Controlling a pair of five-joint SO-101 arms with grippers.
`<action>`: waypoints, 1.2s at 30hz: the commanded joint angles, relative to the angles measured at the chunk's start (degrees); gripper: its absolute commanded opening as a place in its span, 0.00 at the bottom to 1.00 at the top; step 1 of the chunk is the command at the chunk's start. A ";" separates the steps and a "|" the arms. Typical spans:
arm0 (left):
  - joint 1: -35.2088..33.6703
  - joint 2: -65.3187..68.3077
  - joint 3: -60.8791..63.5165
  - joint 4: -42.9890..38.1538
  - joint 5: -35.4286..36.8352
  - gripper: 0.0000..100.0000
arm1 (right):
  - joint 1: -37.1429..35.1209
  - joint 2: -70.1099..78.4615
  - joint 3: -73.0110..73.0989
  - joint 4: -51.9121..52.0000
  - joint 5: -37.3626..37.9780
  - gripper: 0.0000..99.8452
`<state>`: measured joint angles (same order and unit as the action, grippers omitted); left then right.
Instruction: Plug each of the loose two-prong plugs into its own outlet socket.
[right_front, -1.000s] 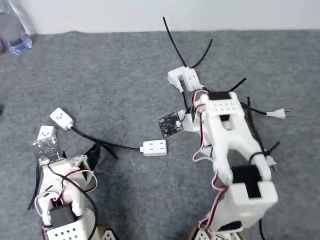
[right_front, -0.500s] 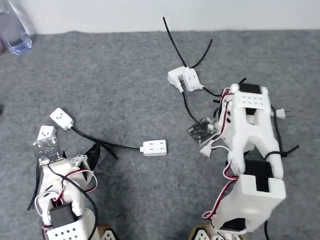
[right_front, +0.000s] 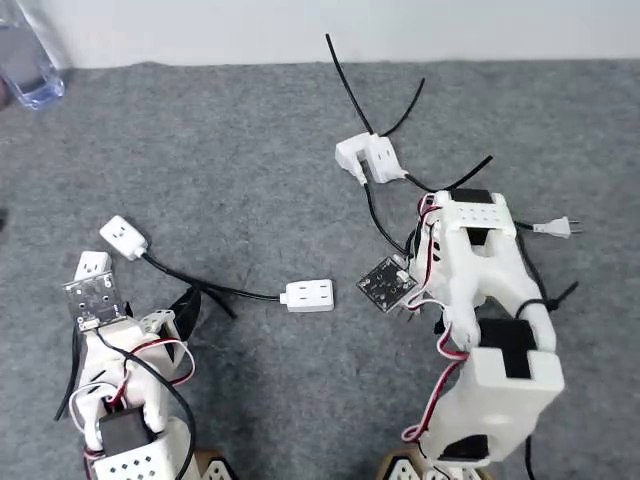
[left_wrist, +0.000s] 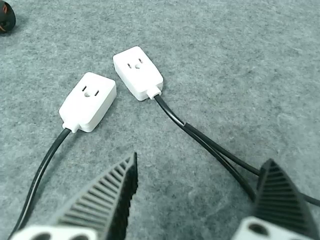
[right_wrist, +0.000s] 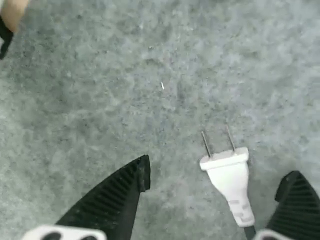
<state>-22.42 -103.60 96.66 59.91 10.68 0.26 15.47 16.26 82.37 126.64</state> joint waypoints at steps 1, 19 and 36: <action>0.18 -0.26 -0.22 -1.41 -0.35 0.36 | -0.92 1.89 -2.29 -1.10 1.05 0.37; 0.18 -0.26 -0.22 -1.32 -4.22 0.36 | -1.10 6.73 -8.53 4.35 0.62 0.06; 0.18 -0.26 -0.22 -0.70 -4.31 0.36 | -11.47 6.73 -15.03 2.59 -15.38 0.01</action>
<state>-22.42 -103.60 96.66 59.91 6.90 -9.58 22.95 4.84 85.19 113.98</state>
